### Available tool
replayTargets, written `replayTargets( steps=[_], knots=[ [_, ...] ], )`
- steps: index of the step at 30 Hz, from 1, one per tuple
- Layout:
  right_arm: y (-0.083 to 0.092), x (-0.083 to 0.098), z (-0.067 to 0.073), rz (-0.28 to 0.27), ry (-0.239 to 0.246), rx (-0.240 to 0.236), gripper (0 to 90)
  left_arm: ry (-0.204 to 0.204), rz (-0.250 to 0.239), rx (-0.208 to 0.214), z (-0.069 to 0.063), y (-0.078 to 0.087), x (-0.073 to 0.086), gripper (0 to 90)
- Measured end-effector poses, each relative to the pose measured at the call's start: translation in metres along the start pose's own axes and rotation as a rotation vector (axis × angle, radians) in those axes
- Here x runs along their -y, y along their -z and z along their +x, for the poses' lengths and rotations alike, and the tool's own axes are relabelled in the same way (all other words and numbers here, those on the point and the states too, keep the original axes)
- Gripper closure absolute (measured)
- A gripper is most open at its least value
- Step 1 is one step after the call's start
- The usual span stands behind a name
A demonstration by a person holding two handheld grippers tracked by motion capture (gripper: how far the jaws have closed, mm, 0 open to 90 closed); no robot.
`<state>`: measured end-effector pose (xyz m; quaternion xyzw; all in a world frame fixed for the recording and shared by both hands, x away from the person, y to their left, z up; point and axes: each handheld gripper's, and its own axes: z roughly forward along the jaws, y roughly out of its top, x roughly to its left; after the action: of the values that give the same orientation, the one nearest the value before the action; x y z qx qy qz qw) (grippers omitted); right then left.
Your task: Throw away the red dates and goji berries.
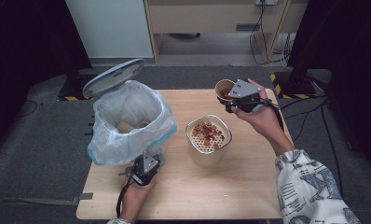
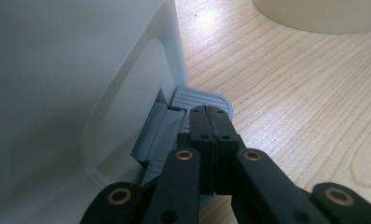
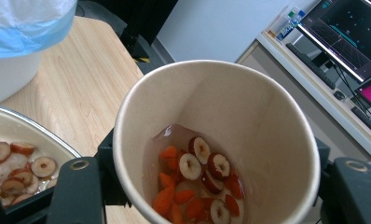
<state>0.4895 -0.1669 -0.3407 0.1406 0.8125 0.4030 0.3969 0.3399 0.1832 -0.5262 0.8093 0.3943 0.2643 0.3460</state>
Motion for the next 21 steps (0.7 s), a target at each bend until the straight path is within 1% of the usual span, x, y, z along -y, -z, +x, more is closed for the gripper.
replayTargets(
  steps=[2, 4, 6, 7, 8, 10, 11, 14, 18, 20, 21],
  knots=[
    [0.001, 0.0, 0.002, -0.014, 0.022, -0.011, 33.8, 0.0, 0.0, 0.001, 0.0, 0.0, 0.0, 89.2],
    [0.003, -0.001, 0.005, -0.012, 0.062, -0.012, 33.8, -0.004, 0.003, -0.004, 0.0, 0.0, 0.0, 89.2],
    [0.004, -0.002, 0.008, -0.003, 0.105, 0.0, 33.7, -0.007, 0.005, -0.007, -0.001, 0.0, 0.0, 89.2],
    [0.005, -0.002, 0.009, -0.003, 0.114, 0.0, 33.8, -0.005, 0.003, -0.007, -0.001, 0.0, 0.0, 89.2],
    [0.005, -0.003, 0.01, 0.01, 0.13, 0.01, 33.8, -0.004, 0.002, -0.007, -0.001, 0.0, 0.0, 89.2],
    [0.004, -0.003, 0.01, 0.016, 0.133, 0.011, 33.8, -0.005, 0.002, -0.007, -0.001, 0.0, 0.0, 89.2],
    [0.003, -0.006, 0.013, 0.013, 0.139, 0.001, 33.7, -0.005, 0.002, -0.007, -0.001, 0.0, 0.0, 89.1],
    [0.002, -0.009, 0.016, 0.009, 0.149, -0.009, 33.8, -0.004, 0.001, -0.005, -0.001, 0.0, 0.0, 89.2],
    [0.001, -0.011, 0.014, 0.014, 0.136, -0.003, 33.7, -0.004, 0.001, -0.004, -0.001, 0.0, 0.0, 89.1],
    [0.001, -0.013, 0.016, 0.01, 0.145, -0.008, 33.7, -0.004, 0.002, -0.004, -0.001, 0.0, 0.0, 89.2],
    [0.001, -0.013, 0.018, 0.01, 0.157, -0.012, 33.7, -0.004, 0.002, -0.004, -0.001, 0.0, 0.0, 89.1]
  ],
)
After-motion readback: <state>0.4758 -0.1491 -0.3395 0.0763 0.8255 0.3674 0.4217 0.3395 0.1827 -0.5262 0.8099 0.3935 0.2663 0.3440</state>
